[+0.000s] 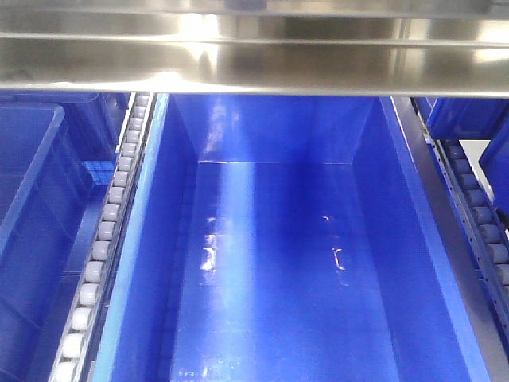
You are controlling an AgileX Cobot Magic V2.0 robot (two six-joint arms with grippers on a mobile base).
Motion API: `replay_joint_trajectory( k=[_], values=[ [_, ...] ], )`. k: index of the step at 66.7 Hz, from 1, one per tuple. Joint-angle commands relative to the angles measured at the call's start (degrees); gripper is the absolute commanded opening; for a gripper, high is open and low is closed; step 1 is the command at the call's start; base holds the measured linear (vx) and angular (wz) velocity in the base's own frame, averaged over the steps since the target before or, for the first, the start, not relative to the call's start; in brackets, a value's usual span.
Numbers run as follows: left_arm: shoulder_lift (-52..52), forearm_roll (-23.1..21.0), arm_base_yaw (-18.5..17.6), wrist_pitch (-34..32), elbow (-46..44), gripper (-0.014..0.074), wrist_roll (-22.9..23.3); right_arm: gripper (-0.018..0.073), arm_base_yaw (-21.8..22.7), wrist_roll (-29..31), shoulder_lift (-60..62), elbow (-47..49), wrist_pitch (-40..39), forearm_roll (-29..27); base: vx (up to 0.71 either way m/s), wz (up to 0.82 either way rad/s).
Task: Pour parts from conveyor to right shelf
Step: 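Move the right gripper with the part over the empty blue bin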
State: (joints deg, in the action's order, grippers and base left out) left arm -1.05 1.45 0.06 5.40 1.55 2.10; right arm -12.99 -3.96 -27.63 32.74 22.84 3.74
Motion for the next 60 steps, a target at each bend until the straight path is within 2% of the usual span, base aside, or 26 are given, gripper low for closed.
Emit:
replay_joint_trajectory(
  k=[1,9,21,34,44,60],
  values=[
    [-0.4,-0.4,-0.2,-4.1,-1.4,-0.0006,0.4,0.0011,-5.4,4.0,-6.2,4.5,-4.9,-1.1,0.00,0.00],
    [-0.4,-0.4,-0.2,-4.1,-1.4,-0.0006,0.4,0.0015,-12.7,5.2,-15.4,9.4,-1.2,-1.1,0.00,0.00],
    [-0.4,-0.4,-0.2,-4.1,-1.4,-0.0006,0.4,0.0018,-18.4,4.0,-30.4,17.3,3.7,-1.8,0.00,0.00],
    [-0.4,-0.4,-0.2,-4.1,-1.4,-0.0006,0.4,0.0027,-18.9,-1.4,-47.1,28.4,14.3,-2.2,0.00,0.00],
    [-0.4,-0.4,-0.2,-4.1,-1.4,-0.0006,0.4,0.0039,-18.9,-3.2,-57.2,36.6,20.6,-2.2,0.00,0.00],
    [-0.4,-0.4,-0.2,-4.1,-1.4,-0.0006,0.4,0.0133,-18.9,-6.4,-70.0,47.2,26.1,-3.7,0.00,0.00]
  ],
)
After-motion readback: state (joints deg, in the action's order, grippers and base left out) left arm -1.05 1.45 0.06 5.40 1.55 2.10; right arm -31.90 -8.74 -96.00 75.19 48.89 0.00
